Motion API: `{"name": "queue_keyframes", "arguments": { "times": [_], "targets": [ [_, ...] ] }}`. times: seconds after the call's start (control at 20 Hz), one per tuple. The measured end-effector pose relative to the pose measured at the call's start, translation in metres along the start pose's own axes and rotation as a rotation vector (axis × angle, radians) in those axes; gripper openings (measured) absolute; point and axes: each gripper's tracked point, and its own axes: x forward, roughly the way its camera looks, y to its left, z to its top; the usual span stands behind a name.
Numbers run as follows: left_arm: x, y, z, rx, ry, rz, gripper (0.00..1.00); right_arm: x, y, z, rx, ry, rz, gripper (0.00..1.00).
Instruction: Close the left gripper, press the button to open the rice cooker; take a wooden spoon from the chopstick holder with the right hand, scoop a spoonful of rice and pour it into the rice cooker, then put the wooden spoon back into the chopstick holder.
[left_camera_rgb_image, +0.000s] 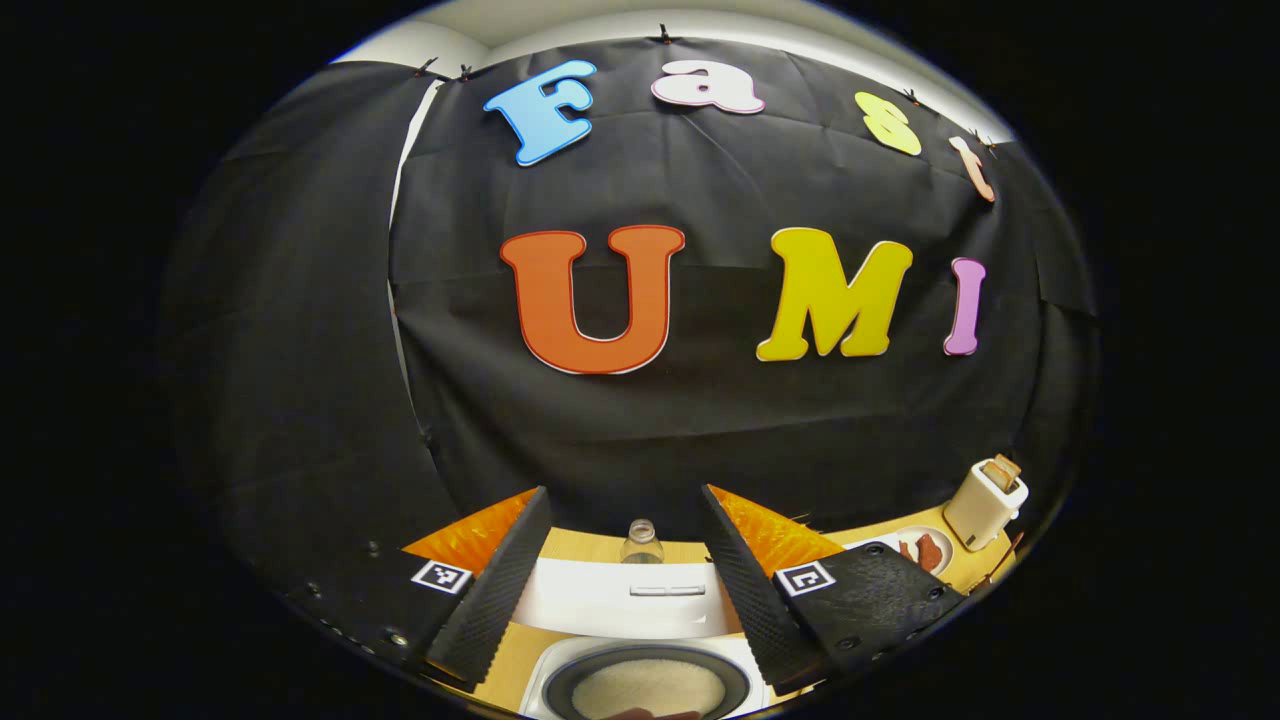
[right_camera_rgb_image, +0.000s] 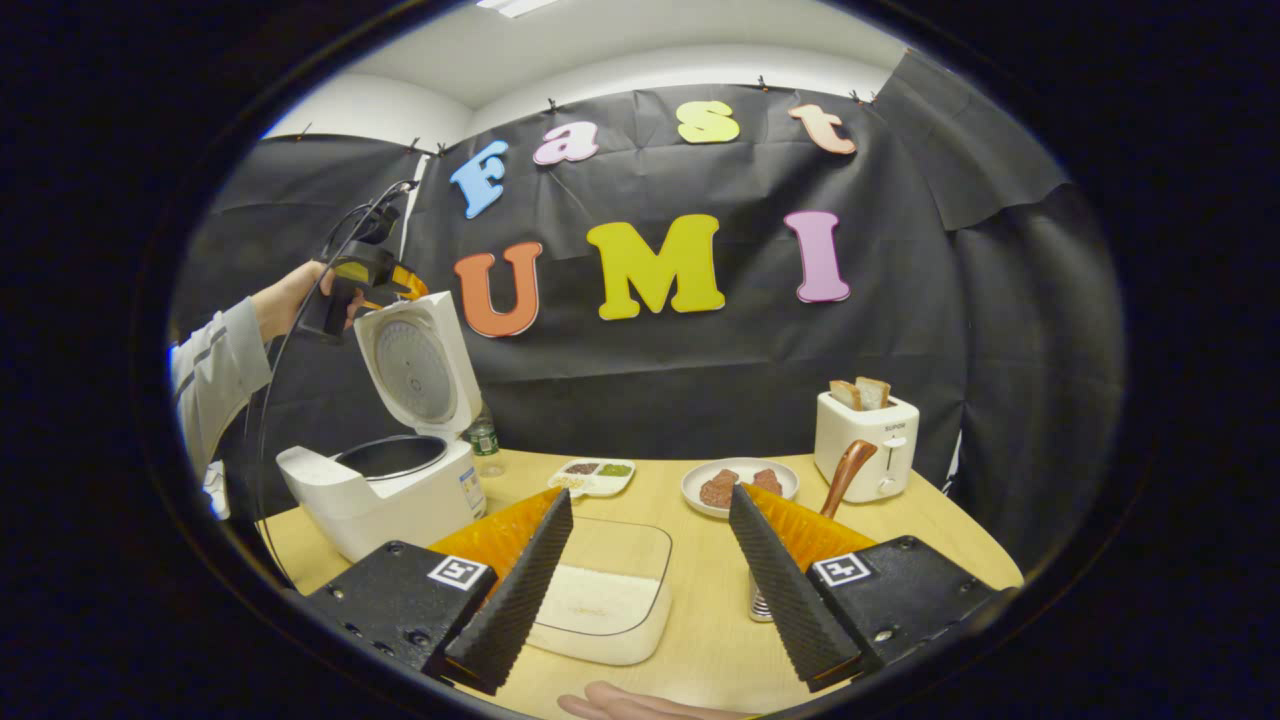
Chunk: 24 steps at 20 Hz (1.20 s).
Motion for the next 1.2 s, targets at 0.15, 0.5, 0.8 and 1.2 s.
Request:
{"name": "queue_keyframes", "arguments": {
  "times": [0.15,0.5,0.8,1.2],
  "targets": [
    [-0.033,-0.009,-0.037,0.003,0.088,-0.026,0.91,-0.021,0.017,0.002,-0.012,-0.008,0.024,1.0],
    [-0.107,-0.015,-0.148,-0.034,0.271,-0.041,0.89,-0.08,0.035,-0.001,-0.004,-0.046,0.057,1.0],
    [-0.134,-0.021,-0.218,-0.023,0.368,-0.057,0.89,-0.143,0.027,0.003,0.022,-0.124,0.013,1.0],
    [-0.134,-0.018,-0.238,-0.041,0.304,-0.002,0.91,-0.22,0.03,0.013,0.009,-0.185,-0.022,0.95]
  ]
}}
